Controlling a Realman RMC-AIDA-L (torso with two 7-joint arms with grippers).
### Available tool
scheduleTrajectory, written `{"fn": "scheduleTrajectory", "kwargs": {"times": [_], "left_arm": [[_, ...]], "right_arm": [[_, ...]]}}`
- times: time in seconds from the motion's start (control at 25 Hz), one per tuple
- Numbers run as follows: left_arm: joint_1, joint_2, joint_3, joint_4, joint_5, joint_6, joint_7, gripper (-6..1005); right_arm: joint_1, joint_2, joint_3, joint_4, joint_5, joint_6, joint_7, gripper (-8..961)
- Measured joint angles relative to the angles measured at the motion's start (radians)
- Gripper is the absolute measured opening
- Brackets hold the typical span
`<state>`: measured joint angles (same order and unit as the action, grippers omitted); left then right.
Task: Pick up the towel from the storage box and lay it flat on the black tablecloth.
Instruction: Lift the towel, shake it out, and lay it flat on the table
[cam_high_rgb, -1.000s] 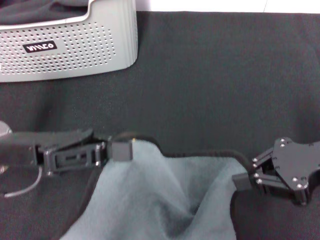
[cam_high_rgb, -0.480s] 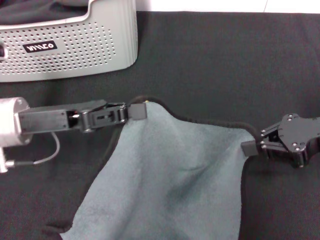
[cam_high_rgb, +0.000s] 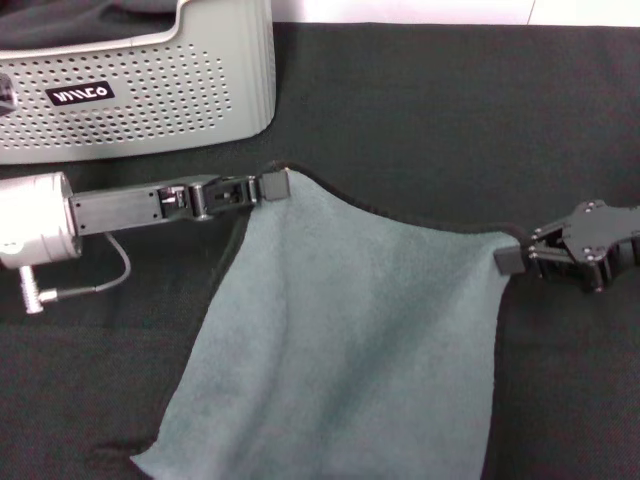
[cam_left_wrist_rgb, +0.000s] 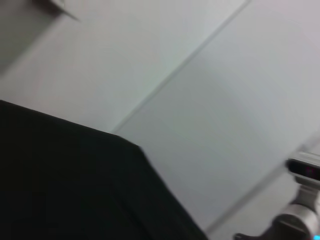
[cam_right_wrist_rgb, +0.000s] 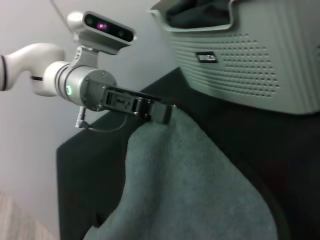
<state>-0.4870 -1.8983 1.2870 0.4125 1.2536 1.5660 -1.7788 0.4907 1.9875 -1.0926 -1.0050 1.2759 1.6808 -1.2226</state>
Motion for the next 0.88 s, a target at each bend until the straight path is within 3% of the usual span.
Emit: {"fn": "scheduleTrajectory", "kwargs": {"times": [0.48,0.88], "left_arm": [[0.005,-0.017,-0.029,-0.002,-0.002,-0.173,0.003,13],[0.015,-0.035,-0.031,-0.015,0.000,-0.277,0.018,14]], "right_arm": [[0.070,-0.001,0.001,0.147,-0.024,-0.122,0.000,4],[0.082,0.001,0.002,0.176,-0.058,-0.195,0.011,5]]}}
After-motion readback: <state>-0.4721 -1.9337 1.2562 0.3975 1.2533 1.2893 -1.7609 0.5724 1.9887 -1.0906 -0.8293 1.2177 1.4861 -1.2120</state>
